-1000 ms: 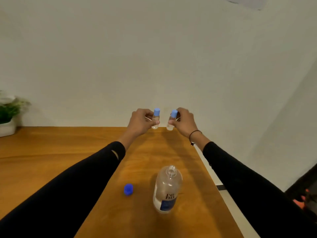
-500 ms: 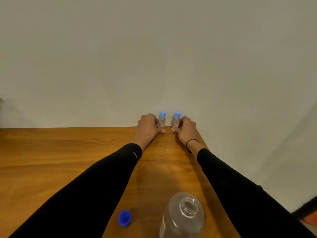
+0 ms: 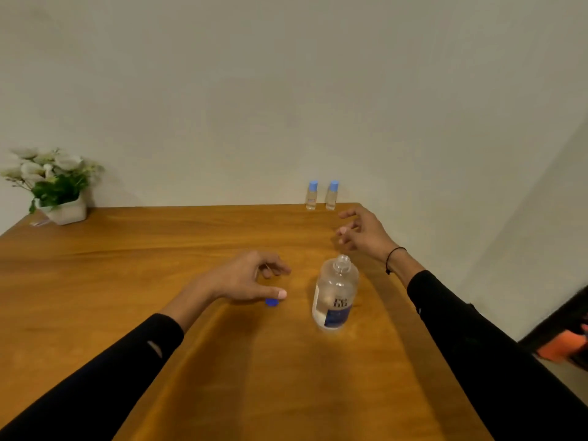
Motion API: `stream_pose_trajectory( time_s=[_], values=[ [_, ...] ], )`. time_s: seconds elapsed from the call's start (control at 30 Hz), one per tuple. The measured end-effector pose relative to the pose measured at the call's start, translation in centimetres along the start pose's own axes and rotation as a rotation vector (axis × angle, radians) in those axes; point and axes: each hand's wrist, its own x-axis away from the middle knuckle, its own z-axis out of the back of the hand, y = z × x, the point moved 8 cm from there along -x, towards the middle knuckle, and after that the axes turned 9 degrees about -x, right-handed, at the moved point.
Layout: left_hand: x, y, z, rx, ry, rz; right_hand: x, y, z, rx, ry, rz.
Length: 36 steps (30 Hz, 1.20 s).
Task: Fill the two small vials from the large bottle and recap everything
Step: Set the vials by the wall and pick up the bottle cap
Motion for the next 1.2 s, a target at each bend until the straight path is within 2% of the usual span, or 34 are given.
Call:
stream_pose_trajectory(
  time_s=[0.17, 0.23, 0.37, 0.43, 0.5, 0.57, 0.7, 0.8, 0.9, 1.03, 1.07, 1.2],
  values=[
    [2.8, 2.6, -1.2, -0.202, 0.036, -0.019, 6.0, -4.3, 0.5, -0.128, 0.064, 0.064],
    [3.8, 2.7, -1.0, -0.133, 0.095, 0.019, 8.1, -6.2, 1.0, -0.131, 0.082, 0.108],
    [6.3, 3.5, 2.9, 0.411, 0.397, 0.101, 11.6, -11.2, 2.3, -0.061, 0.139, 0.297],
    [7.0, 5.5, 5.0, 0.713, 0.455, 0.069, 13.3, -14.2, 2.1, -0.026, 0.086, 0.432],
    [7.0, 8.0, 6.7, 0.939, 0.464, 0.008, 14.8, -16.6, 0.6, -0.005, -0.046, 0.510],
    [6.6, 10.2, 7.7, 1.054, 0.478, -0.036, 15.7, -17.8, -1.0, 0.018, -0.136, 0.523],
    [5.5, 13.1, 7.0, 1.259, 0.426, -0.064, 16.5, -18.7, -0.5, 0.013, 0.035, 0.575],
    [5.0, 14.4, 5.8, 1.369, 0.354, -0.090, 16.7, -18.3, -0.2, 0.079, 0.023, 0.588],
    [4.9, 14.8, 5.1, 1.235, 0.345, -0.064, 17.0, -18.0, 0.3, 0.198, 0.009, 0.596],
    [5.4, 11.9, 5.0, 0.851, 0.590, 0.048, 16.7, -16.9, 1.0, 0.423, -0.051, 0.474],
    [5.4, 11.2, 4.6, 0.764, 0.605, 0.056, 16.6, -16.3, 0.7, 0.490, -0.093, 0.446],
    [4.2, 10.7, 0.8, 0.531, 0.440, 0.018, 16.4, -15.2, -1.5, 0.725, -0.240, 0.444]
  ],
)
